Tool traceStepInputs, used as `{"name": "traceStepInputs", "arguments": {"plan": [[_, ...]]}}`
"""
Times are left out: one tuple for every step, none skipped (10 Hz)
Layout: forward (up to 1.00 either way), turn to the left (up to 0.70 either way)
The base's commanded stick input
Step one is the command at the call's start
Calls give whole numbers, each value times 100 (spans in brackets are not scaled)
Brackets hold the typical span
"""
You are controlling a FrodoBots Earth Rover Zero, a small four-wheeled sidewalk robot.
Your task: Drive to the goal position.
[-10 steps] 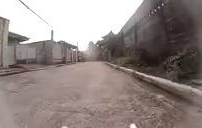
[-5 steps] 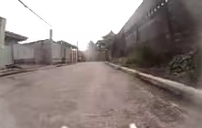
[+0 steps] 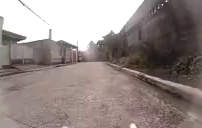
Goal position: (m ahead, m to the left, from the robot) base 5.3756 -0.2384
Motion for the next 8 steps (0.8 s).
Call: {"name": "traceStepInputs", "arguments": {"plan": [[70, 1], [70, 1], [70, 1], [70, 1], [70, 1], [70, 1], [70, 1], [70, 1]]}}
